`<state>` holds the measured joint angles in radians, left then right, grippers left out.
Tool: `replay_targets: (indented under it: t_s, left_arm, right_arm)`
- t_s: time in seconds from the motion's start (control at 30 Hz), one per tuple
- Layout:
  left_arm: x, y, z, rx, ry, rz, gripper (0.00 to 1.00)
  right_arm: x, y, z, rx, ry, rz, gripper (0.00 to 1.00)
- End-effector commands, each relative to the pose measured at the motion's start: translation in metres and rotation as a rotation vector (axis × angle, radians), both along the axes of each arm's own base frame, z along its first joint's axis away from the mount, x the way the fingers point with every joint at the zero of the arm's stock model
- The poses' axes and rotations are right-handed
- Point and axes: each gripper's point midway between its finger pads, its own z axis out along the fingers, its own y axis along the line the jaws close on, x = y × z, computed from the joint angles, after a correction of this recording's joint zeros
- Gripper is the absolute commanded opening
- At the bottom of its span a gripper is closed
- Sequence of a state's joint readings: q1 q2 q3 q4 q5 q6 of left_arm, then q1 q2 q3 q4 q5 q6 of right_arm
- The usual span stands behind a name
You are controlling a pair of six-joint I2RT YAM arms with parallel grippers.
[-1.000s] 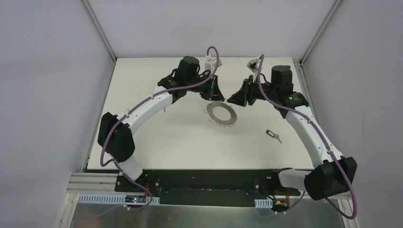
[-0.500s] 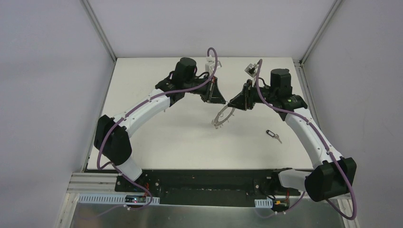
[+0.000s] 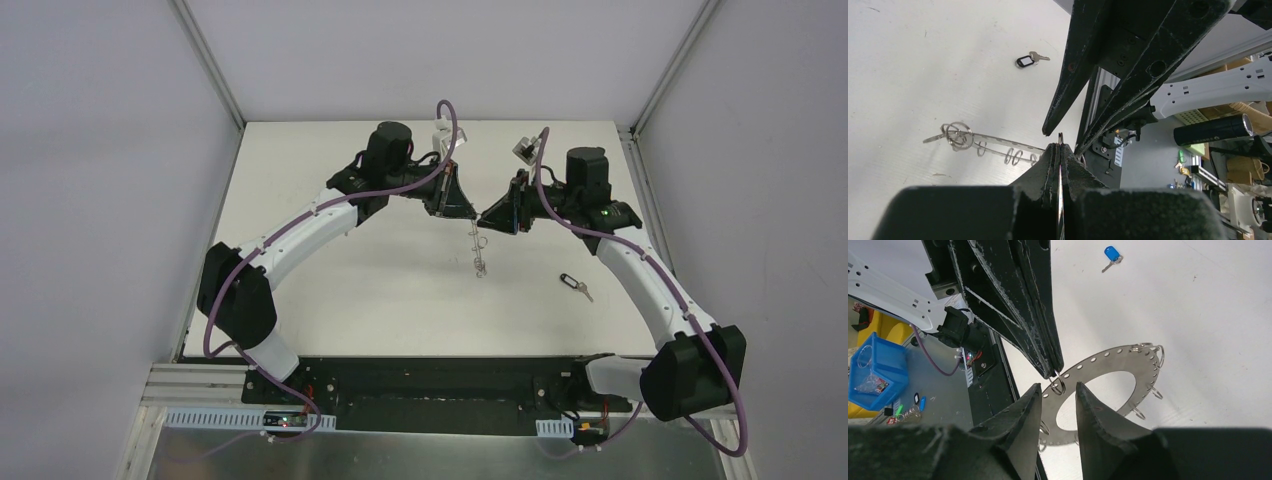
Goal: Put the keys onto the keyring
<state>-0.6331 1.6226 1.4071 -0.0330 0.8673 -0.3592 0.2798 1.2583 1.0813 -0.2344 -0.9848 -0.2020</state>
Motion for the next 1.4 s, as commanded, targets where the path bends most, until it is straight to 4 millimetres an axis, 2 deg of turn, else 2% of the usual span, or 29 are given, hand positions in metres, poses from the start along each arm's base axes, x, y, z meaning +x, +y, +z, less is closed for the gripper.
replay_targets:
  t_s: [0.0, 0.37, 0.7, 0.9, 0.97, 1.17, 1.37]
  left_arm:
    - [-0.01, 0.005, 0.036, -0.087, -0.073, -0.04, 0.0]
    - [-0.014, 0.005, 0.036, -0.1, -0.071, -0.052, 0.0]
    - [-0.013, 0.005, 0.034, -0.099, -0.072, -0.046, 0.0]
    - [-0.016, 0.008, 0.033, -0.081, -0.116, -0.068, 0.0]
    - [-0.018, 0.013, 0.027, -0.028, -0.148, -0.089, 0.0]
    - [-0.017, 0.024, 0.033, 0.04, -0.319, -0.134, 0.27]
    - [-0.022, 0.026, 0.029, 0.072, -0.399, -0.198, 0.37]
  right_arm:
    - [0.002, 0.002, 0.01, 0.029, -0.05, 0.023, 0.34]
    - [0.002, 0.004, 0.008, 0.039, -0.04, 0.036, 0.28]
    - [-0.004, 0.005, 0.013, 0.049, -0.06, 0.068, 0.0]
    - [0.0, -0.003, 0.019, -0.04, -0.143, 0.055, 0.0]
    - [-0.002, -0.004, 0.018, -0.091, -0.165, 0.064, 0.0]
    - [-0.014, 0.005, 0.013, -0.245, -0.231, 0.12, 0.0]
    - [-0.02, 0.011, 0.013, -0.299, -0.247, 0.142, 0.0]
